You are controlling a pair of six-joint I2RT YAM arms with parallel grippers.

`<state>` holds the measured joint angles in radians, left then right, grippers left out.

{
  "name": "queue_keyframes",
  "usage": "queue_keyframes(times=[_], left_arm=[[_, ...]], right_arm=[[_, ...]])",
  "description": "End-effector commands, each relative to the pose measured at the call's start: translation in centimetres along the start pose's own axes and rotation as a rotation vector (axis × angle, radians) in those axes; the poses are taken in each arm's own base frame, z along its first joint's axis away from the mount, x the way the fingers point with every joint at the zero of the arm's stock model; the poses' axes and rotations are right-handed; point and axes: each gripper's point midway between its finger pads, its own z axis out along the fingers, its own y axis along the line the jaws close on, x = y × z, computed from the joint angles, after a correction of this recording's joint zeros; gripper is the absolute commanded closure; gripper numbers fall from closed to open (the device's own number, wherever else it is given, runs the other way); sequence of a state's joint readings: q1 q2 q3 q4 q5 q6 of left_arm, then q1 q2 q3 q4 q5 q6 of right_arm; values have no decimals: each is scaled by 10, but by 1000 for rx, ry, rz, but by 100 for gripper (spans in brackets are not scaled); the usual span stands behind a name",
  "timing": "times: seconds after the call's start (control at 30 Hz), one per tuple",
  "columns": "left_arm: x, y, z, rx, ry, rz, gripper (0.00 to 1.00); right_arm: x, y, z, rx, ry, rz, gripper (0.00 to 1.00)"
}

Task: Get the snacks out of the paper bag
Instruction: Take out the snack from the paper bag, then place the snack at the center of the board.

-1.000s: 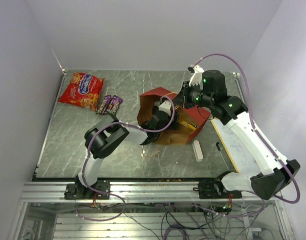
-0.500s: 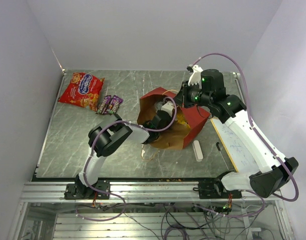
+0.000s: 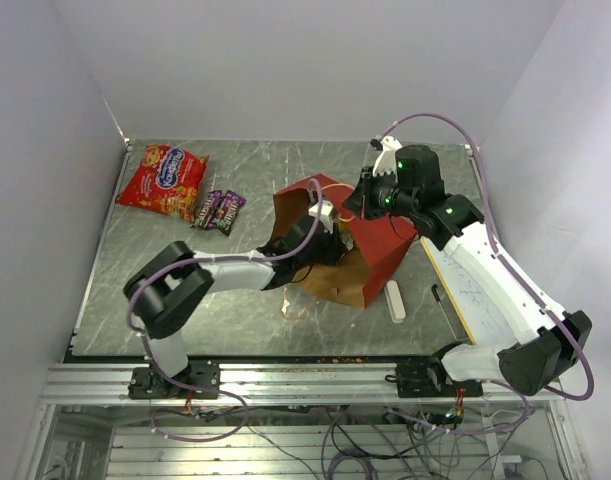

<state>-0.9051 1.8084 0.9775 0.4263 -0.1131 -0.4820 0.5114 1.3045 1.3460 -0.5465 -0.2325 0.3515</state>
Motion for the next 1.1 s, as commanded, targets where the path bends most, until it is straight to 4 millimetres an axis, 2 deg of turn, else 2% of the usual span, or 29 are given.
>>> queue_keyframes(times=[0.0,0.23,0.33,0.4,0.6,0.7,0.8,0.93,1.07], left_arm=[[8,-32,-47,141,123,-145,77],[5,-39,-129,170,234,-148,78],[-1,-30,-167,128,249,-127,79],[-3,-15,-190,56,258,-107,80],[-49,10,-250,-97,185,-48,81],[-74,36,-269,-254,132,-33,81],[-96,65,-277,-388,87,-17,81],[-116,109,-275,-552,58,-35,80],[-118,169,-265,-718,73,-103,78]], right_arm=[[-2,-11,2,41,-35,-9,100],[5,-17,5,57,-44,1,100],[8,-20,4,65,-49,2,100],[8,-19,2,66,-52,6,100],[7,-16,-3,54,-66,19,100],[10,-16,-3,49,-64,22,100],[9,-16,-3,51,-54,8,100],[9,-16,0,46,-38,-15,100],[12,-14,6,27,-10,-35,100]])
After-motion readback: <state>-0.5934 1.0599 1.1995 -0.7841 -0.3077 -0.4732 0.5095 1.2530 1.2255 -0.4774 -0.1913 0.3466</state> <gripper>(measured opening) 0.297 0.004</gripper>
